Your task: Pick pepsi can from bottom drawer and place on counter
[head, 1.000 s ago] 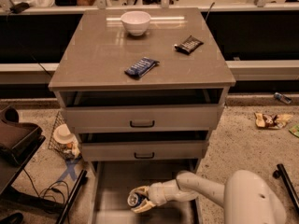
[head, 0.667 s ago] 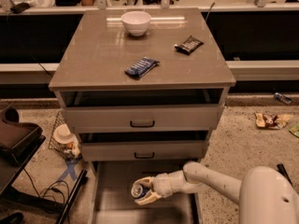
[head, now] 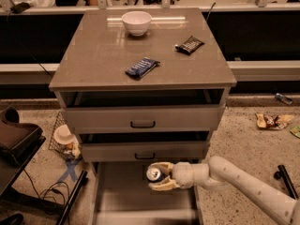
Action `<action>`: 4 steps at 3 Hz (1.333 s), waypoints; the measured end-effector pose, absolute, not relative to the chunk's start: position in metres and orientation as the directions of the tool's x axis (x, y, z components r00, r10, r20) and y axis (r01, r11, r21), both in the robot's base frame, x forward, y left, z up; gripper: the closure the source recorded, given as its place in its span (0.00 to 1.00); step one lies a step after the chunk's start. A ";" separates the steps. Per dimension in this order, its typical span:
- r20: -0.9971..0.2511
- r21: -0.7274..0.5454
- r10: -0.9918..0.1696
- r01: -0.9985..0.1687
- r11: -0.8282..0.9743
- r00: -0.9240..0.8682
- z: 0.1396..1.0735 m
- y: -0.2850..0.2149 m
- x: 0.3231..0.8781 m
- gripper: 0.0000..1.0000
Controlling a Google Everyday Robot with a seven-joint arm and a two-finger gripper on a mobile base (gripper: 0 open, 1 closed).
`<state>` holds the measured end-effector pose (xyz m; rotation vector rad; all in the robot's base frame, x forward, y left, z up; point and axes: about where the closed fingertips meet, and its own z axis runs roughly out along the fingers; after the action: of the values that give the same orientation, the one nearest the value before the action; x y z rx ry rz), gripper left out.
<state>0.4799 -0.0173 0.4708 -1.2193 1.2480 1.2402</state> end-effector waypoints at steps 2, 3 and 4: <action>-0.999 0.008 0.038 -0.971 0.238 0.001 0.591 -0.077 0.494 1.00; -1.000 -0.004 0.014 -0.927 0.374 0.010 0.639 -0.104 0.501 1.00; -1.000 -0.004 0.014 -0.928 0.374 0.010 0.639 -0.103 0.501 1.00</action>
Offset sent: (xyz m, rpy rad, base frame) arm 0.0241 -0.1012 0.1881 0.0479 -0.0662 -0.4481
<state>0.5007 -0.1035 0.6395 -0.9154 1.3498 0.9254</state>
